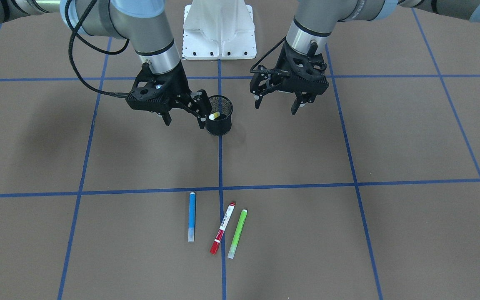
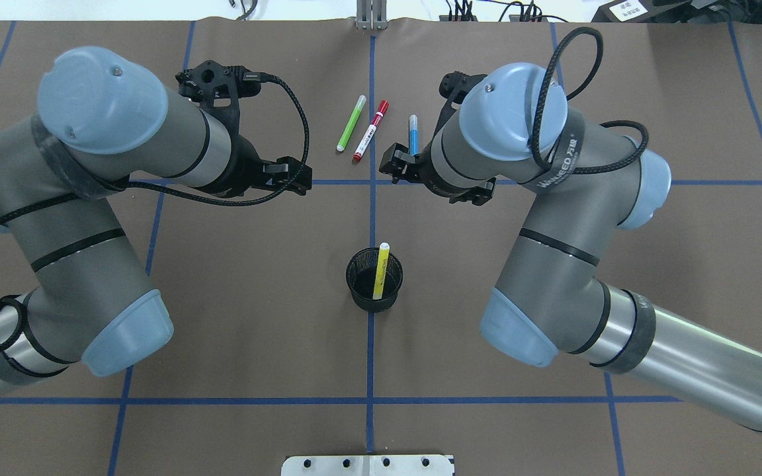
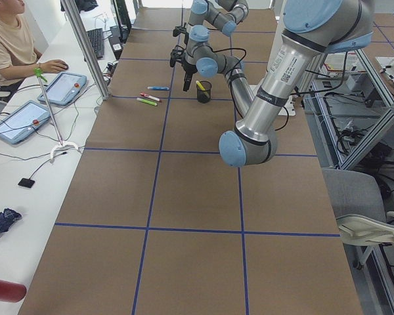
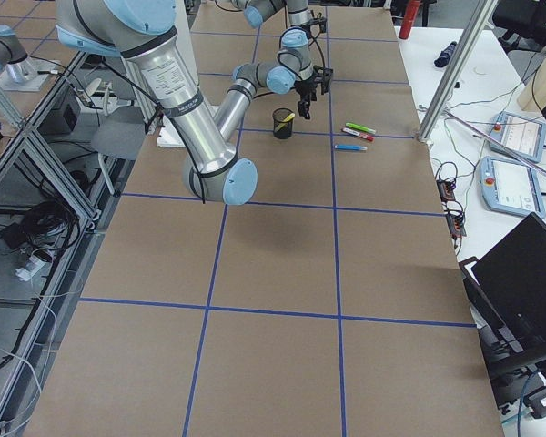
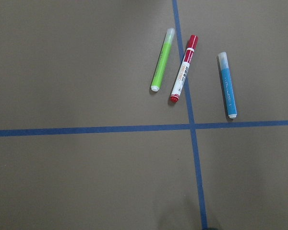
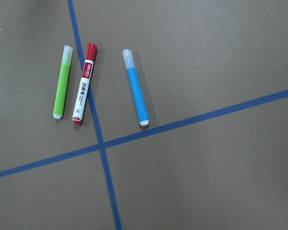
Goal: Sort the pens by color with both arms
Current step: 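Withdraw the left gripper while the right gripper moves toward the cup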
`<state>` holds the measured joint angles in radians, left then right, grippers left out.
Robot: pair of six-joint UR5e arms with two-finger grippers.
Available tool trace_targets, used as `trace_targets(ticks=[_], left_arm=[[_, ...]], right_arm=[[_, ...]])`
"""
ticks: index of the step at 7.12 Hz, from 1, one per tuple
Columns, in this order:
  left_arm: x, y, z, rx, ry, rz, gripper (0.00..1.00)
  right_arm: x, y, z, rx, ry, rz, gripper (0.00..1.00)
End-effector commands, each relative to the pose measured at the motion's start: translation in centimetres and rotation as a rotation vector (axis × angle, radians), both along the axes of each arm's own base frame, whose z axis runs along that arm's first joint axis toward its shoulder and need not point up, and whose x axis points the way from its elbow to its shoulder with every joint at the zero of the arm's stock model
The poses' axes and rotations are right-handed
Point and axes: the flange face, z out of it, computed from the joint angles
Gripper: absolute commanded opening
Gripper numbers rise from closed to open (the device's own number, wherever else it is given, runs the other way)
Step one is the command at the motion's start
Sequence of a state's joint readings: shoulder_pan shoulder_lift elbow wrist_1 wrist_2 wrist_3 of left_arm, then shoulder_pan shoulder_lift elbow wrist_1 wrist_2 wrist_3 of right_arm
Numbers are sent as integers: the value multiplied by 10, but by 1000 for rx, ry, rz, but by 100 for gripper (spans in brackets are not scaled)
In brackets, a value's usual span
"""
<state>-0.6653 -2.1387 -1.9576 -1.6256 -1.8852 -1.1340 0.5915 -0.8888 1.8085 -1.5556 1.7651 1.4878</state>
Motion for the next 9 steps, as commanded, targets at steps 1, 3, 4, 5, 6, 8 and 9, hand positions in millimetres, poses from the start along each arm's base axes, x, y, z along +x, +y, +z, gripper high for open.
trace_targets(ticks=[1,3,4,5,6,8,9], left_arm=[[-7,9,14,-12,-12,8,99],[-6,13,17,-36,-3,46,99],[-6,13,17,-35,0,47,99],[-6,13,17,-35,0,47,99],[-6,13,17,-35,0,47,99],[-5,14,16,-33,3,50,99],[-6,14,16,-33,3,48,99]], right_arm=[[-18,12,-9,26,6,8,90],[-35,30,-11,40,11,-12,76],[-44,41,-13,48,13,-25,69],[-52,50,-12,59,21,-27,69],[-60,52,-9,62,36,-28,68],[-78,59,1,80,76,-36,58],[-84,67,4,93,89,-33,54]])
